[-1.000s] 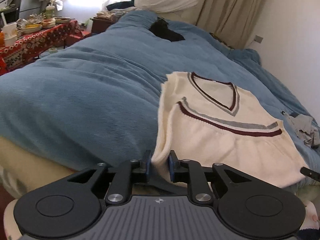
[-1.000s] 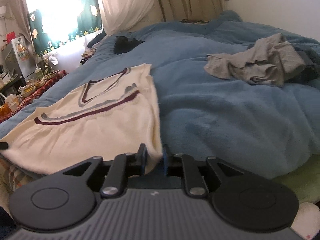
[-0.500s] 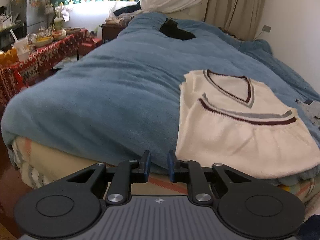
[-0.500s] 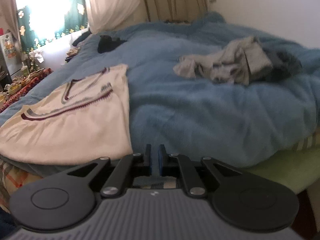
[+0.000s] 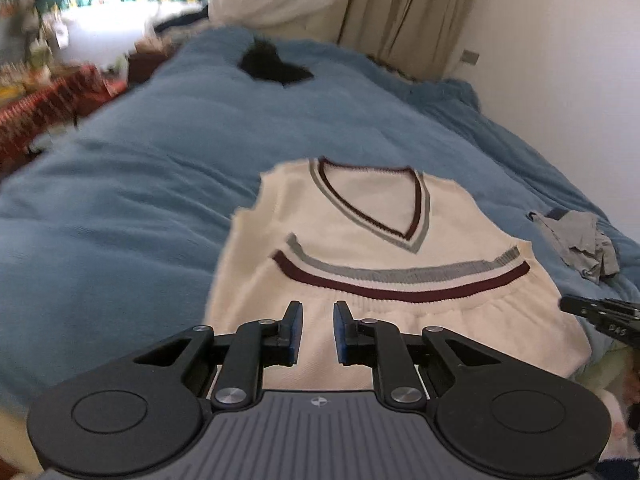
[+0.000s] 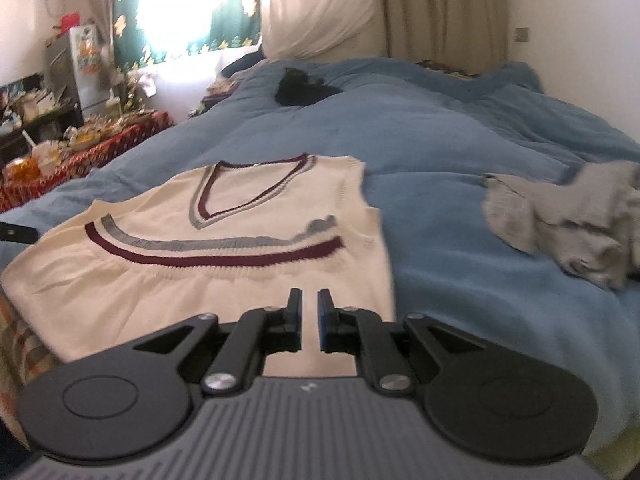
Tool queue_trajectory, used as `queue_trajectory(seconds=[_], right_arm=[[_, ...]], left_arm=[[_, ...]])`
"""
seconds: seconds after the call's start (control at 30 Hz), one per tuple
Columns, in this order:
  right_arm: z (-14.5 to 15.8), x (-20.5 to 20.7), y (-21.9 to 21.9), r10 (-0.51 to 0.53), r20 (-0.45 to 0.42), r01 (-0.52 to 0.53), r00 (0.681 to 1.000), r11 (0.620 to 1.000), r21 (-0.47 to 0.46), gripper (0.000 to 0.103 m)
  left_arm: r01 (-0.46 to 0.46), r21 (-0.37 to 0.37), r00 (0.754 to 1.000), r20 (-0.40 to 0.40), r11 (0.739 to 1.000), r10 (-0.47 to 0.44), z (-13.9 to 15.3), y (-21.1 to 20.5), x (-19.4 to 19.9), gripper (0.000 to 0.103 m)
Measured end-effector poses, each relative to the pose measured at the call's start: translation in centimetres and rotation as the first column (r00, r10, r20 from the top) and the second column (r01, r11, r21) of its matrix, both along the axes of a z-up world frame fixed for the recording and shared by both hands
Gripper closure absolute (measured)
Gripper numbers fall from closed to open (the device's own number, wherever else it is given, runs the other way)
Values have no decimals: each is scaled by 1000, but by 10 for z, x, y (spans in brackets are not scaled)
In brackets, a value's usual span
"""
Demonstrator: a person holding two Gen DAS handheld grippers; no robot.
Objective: Fold clothes
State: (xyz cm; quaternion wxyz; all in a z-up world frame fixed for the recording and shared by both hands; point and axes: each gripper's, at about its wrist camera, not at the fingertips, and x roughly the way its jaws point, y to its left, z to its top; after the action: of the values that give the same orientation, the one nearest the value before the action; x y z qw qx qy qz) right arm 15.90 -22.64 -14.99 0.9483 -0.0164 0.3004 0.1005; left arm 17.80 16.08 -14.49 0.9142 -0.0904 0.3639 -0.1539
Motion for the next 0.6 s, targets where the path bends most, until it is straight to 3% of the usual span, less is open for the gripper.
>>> queue_trajectory(seconds=[0.17, 0.43, 0.5, 0.6], right_arm=[[-20, 15, 6, -17, -29, 16, 999, 999, -28, 95], [-57, 20, 4, -41, -60, 38, 997, 998, -51, 93], [-60, 21, 0, -53, -66, 52, 996, 999, -14, 93], [-64, 22, -6, -61, -80, 64, 995, 997, 39, 93]], left_arm=[[-27, 18, 998, -63, 999, 28, -25, -2, 16, 87], [-26, 65, 998, -57, 998, 30, -44, -6, 16, 87], [-22, 77, 998, -55, 997, 27, -47, -7, 16, 87], [-42, 33, 996, -74, 999, 44, -52, 0, 18, 86]])
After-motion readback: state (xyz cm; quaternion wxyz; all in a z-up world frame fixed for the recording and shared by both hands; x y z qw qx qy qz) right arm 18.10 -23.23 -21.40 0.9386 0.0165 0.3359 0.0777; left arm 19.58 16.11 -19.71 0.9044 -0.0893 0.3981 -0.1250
